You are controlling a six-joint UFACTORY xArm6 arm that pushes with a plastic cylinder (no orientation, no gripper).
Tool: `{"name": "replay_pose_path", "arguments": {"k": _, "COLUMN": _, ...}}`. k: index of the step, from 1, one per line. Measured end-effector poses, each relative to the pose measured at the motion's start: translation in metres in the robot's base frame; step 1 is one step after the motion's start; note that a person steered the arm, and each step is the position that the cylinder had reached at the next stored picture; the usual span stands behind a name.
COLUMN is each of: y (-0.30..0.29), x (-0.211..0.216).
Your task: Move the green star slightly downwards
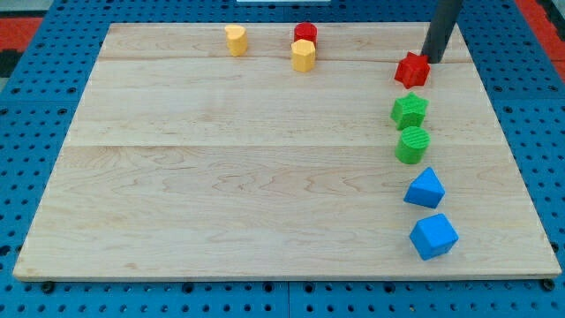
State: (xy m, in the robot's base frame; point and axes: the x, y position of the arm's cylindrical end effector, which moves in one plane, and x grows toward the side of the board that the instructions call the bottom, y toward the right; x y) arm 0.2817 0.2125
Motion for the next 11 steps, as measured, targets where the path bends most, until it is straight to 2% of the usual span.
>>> {"name": "replay_pose_path", "arguments": {"k": 4, "y": -0.009, "x": 0.014}}
{"name": "replay_pose_path", "arguments": {"k": 5, "y": -0.041, "x": -0.014}}
{"name": "replay_pose_path", "arguments": {"k": 6, "y": -0.081, "x": -0.014}}
{"name": "replay_pose_path", "arguments": {"k": 7, "y": -0.087, "x": 0.027}}
{"name": "replay_pose_path", "arguments": {"k": 9, "y": -0.066, "x": 0.071}}
{"name": "replay_pose_path", "arguments": {"k": 11, "y": -0.066, "x": 0.088}}
